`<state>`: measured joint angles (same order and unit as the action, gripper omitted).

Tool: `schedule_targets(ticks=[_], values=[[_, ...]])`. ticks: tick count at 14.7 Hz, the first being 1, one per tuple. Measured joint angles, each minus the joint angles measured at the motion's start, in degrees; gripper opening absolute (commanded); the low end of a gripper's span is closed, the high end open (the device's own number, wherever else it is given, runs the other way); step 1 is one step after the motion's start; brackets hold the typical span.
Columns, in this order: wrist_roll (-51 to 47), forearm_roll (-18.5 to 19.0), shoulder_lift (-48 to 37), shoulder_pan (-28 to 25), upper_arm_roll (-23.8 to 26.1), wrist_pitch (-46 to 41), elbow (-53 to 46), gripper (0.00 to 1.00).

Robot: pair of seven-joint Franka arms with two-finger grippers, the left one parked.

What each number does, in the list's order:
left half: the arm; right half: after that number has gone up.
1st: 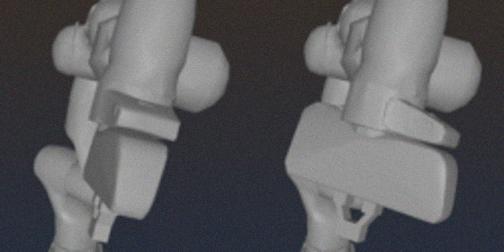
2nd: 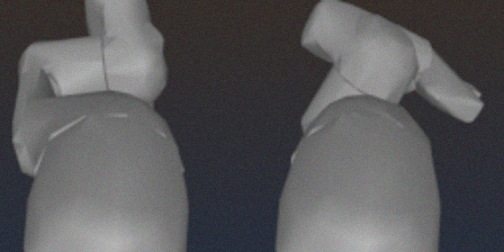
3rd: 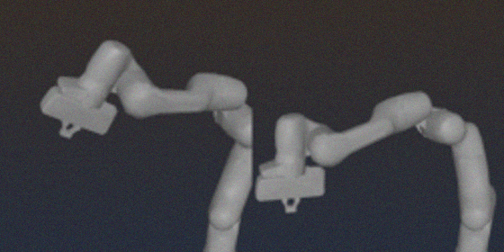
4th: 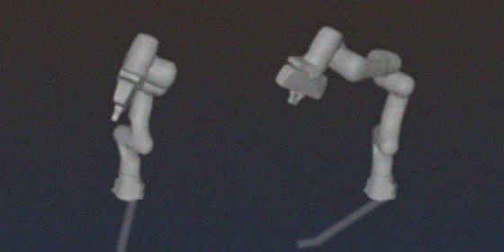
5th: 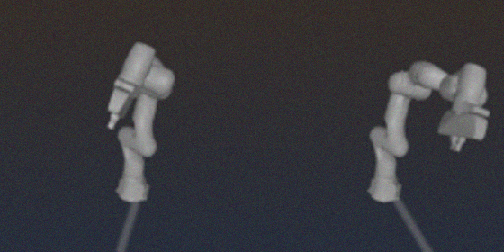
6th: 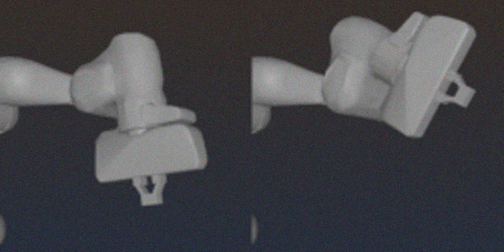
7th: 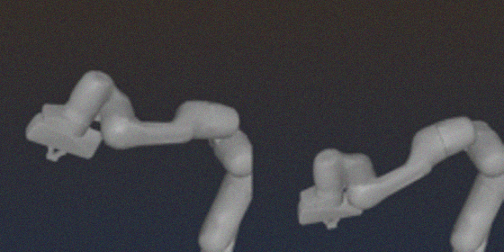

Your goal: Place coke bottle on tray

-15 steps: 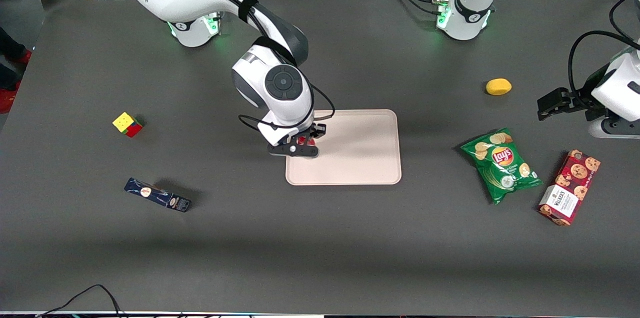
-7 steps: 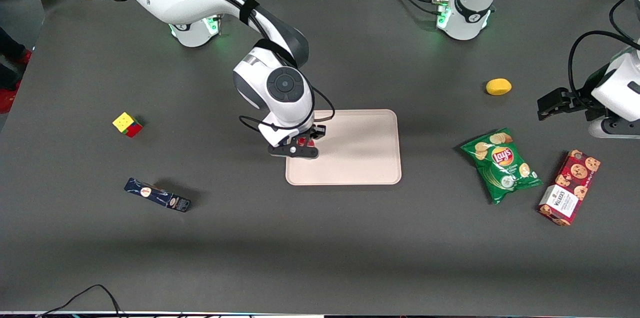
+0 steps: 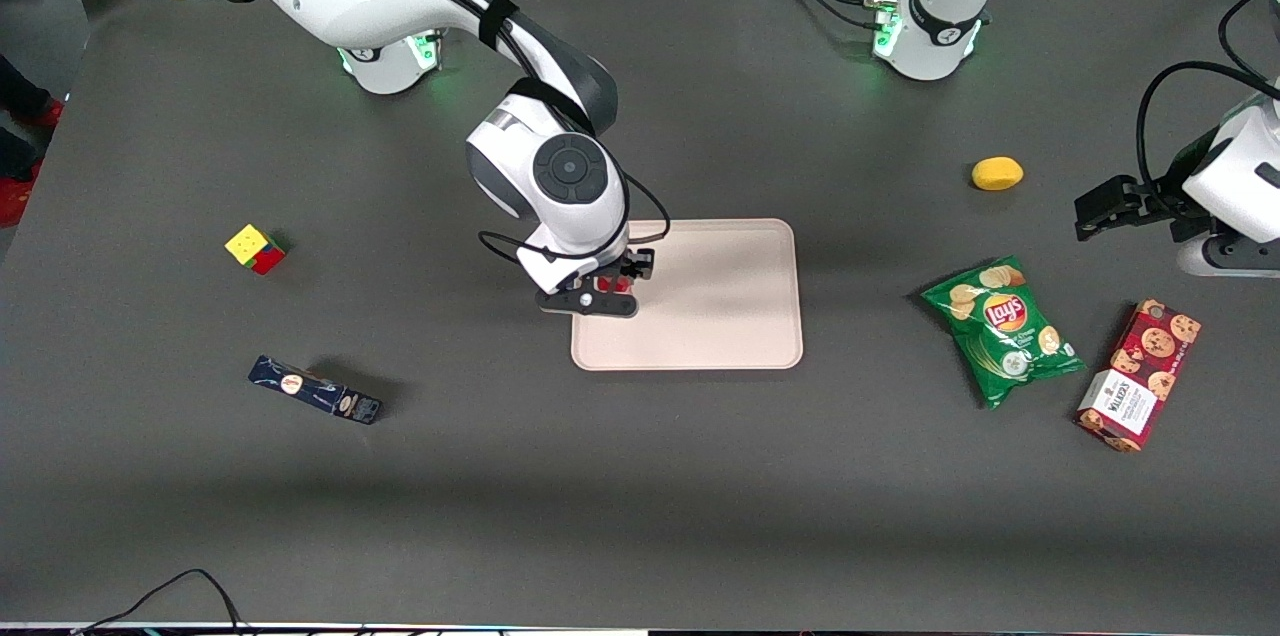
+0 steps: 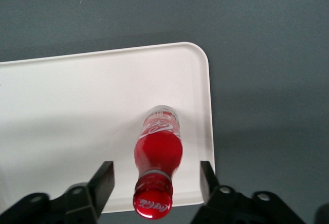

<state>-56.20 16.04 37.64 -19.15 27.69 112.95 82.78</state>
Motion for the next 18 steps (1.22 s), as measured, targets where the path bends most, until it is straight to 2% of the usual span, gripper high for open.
schedule_targets(ticks=[5, 11, 18], values=[[-0.4, -0.4, -0.5, 0.6, 0.1, 0.5, -1.0, 1.0], [3.0, -4.5, -6.9, 4.4, -0.6, -2.4, -1.6, 1.0], [24.3, -13.0, -17.7, 5.6, -13.3, -11.0, -0.2, 1.0]])
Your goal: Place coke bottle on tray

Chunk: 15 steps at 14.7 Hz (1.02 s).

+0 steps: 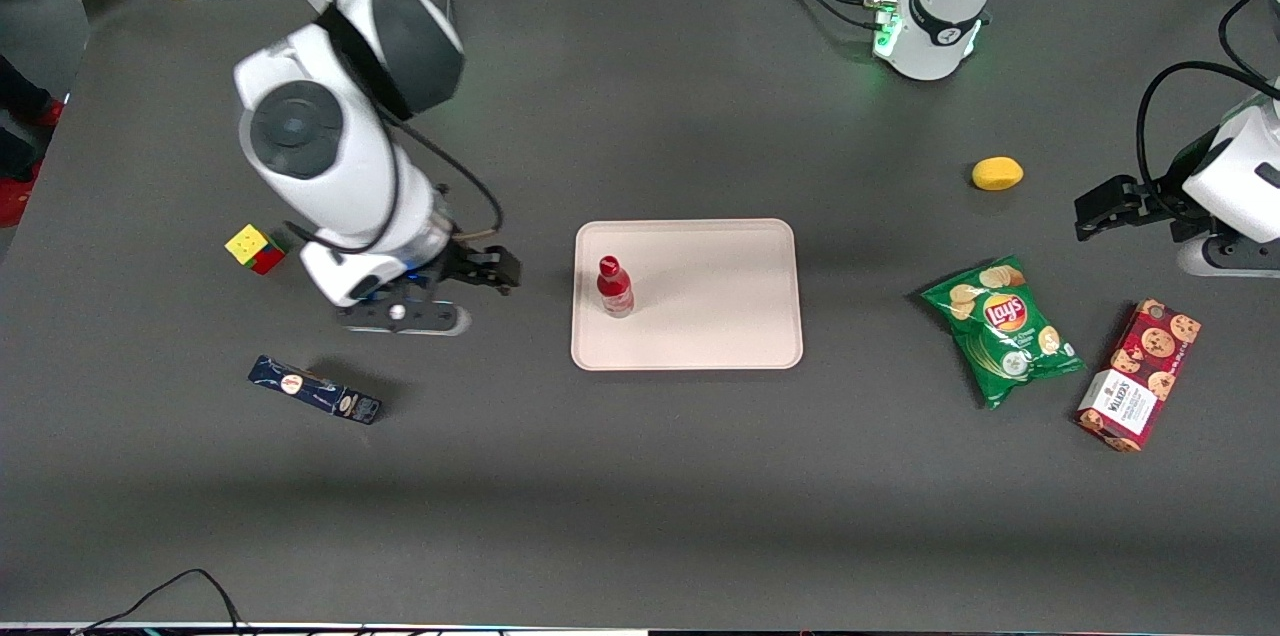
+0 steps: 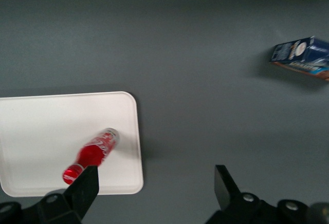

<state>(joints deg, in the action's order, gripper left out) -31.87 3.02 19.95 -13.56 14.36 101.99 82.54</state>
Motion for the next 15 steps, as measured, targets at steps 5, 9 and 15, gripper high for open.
schedule_targets(ticks=[5, 9, 15], values=[[15.1, -4.9, -10.5, 0.3, -11.3, -0.4, 10.2, 1.0], [25.9, -5.1, -17.5, 0.5, -20.8, -0.3, 17.6, 1.0], [31.9, -5.2, -24.7, 0.7, -30.7, 2.8, 25.7, 1.0]])
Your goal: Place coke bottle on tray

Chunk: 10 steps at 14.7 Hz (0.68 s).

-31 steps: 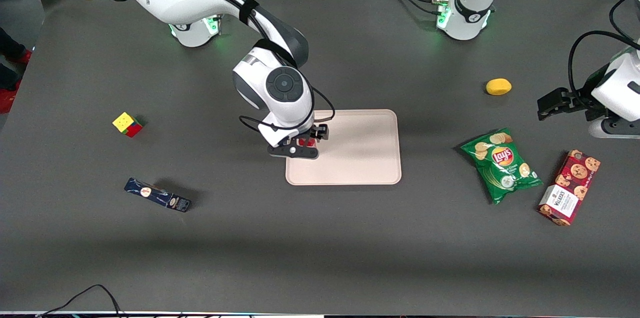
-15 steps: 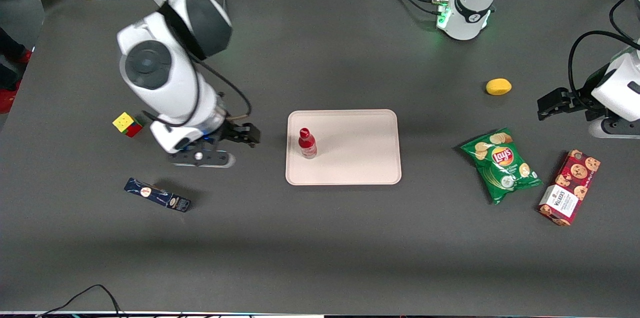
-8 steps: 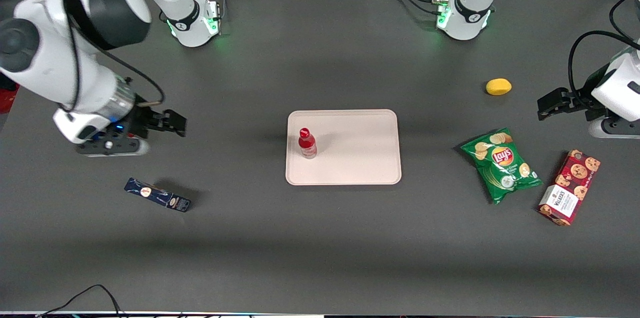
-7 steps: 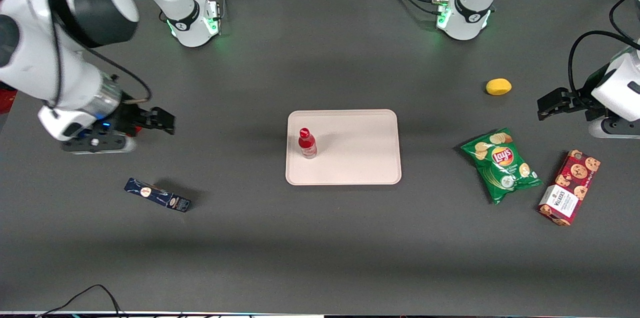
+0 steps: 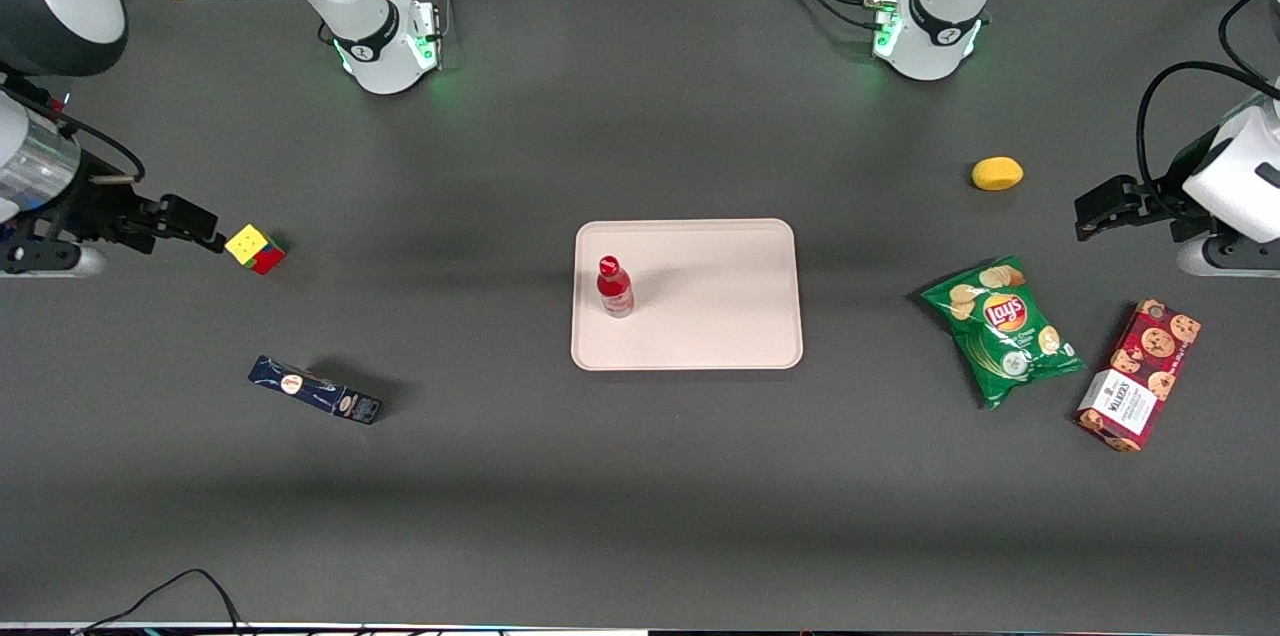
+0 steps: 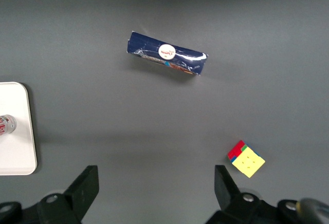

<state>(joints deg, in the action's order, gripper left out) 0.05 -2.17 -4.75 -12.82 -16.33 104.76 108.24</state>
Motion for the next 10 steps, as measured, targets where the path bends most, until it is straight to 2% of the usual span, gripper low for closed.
schedule_targets(ticks=[7, 10], values=[[0.0, 2.0, -6.1, -0.1, -0.5, -0.5, 1.6, 1.0], [0.0, 4.9, -6.1, -0.2, -0.4, -1.6, 0.4, 1.0]])
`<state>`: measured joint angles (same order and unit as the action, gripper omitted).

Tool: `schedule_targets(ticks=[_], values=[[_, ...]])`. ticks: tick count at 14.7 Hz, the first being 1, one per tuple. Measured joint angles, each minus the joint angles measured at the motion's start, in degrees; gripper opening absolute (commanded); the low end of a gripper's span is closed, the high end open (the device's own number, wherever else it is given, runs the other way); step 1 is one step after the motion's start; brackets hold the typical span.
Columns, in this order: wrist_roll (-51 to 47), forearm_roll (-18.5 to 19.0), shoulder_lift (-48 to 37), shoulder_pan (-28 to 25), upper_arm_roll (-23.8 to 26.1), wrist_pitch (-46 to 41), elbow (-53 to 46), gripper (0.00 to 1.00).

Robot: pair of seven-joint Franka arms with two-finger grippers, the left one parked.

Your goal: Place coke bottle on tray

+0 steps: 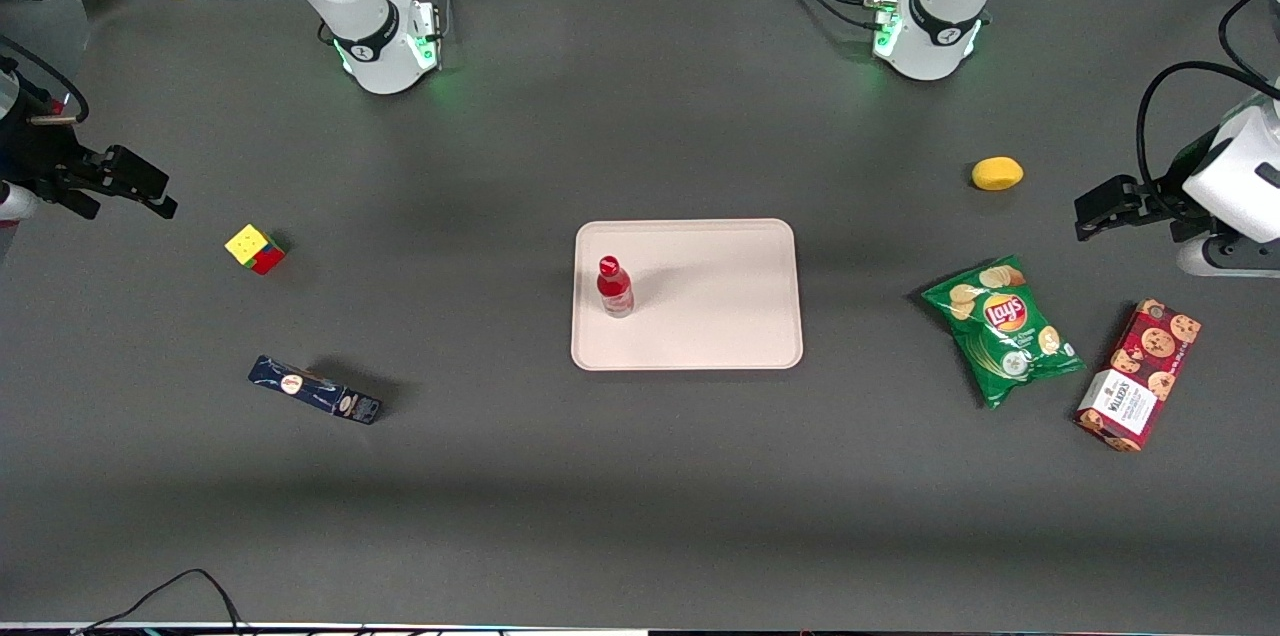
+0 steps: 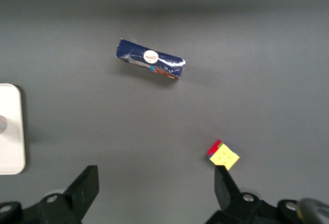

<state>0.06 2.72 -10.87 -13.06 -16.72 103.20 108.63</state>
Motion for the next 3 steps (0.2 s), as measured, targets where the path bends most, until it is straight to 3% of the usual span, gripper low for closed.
schedule_targets(ticks=[3], values=[[0.0, 0.9, 0.3, -0.1, 0.3, -0.8, -0.1, 1.0]])
